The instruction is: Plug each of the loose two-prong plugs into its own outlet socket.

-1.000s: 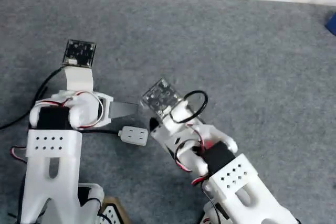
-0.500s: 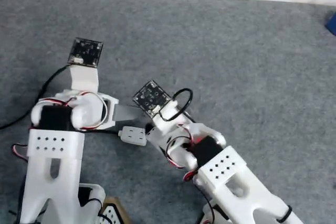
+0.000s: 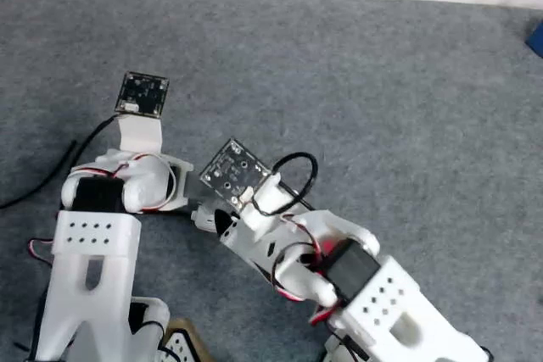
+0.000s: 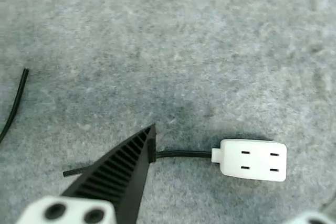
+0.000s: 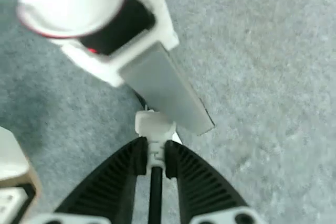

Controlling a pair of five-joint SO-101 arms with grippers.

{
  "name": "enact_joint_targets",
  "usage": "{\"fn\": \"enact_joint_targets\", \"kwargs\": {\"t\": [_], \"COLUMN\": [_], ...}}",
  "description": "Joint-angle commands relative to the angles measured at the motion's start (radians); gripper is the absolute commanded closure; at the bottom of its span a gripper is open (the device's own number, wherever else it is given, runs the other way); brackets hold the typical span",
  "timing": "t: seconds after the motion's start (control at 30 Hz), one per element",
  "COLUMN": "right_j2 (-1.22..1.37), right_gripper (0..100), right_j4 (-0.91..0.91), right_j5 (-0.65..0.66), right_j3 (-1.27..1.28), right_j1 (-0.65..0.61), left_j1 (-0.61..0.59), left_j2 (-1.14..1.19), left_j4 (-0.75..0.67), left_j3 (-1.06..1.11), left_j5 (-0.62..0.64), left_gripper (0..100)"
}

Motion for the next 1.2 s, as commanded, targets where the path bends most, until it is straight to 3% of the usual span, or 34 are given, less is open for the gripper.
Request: {"fn": "enact_joint_targets", "kwargs": {"t": [0.0, 0.23, 0.4, 0.67, 0.8, 1.17], "right_j2": [-0.035, -0.004, 0.242, 0.78, 0.96, 1.067], "right_gripper": [99.1, 99.1, 99.1, 99.1, 99.1, 99.1], "right_j4": [0.004, 0.01, 0.087, 0.435, 0.524, 0.561], "right_j5": [-0.003, 0.008, 0.049, 0.443, 0.506, 0.707], "right_j3": [-0.064, -0.012, -0.177, -0.794, -1.023, -1.079], "right_j1": [0.001, 0.002, 0.039, 0.079, 0.084, 0.142], "left_j1": [-0.019, -0.275, -0.305, -0.375, -0.406, -0.542], "left_j2": [-0.012, -0.01, 0.015, 0.282, 0.364, 0.387], "left_j4": [-0.02, -0.1, -0.092, -0.135, -0.176, -0.299], "left_j3": [-0.008, -0.058, -0.042, -0.076, -0.081, -0.056], "left_j5": [-0.008, 0.043, 0.044, 0.017, -0.028, -0.169], "left_gripper": [50, 50, 50, 49, 50, 50]}}
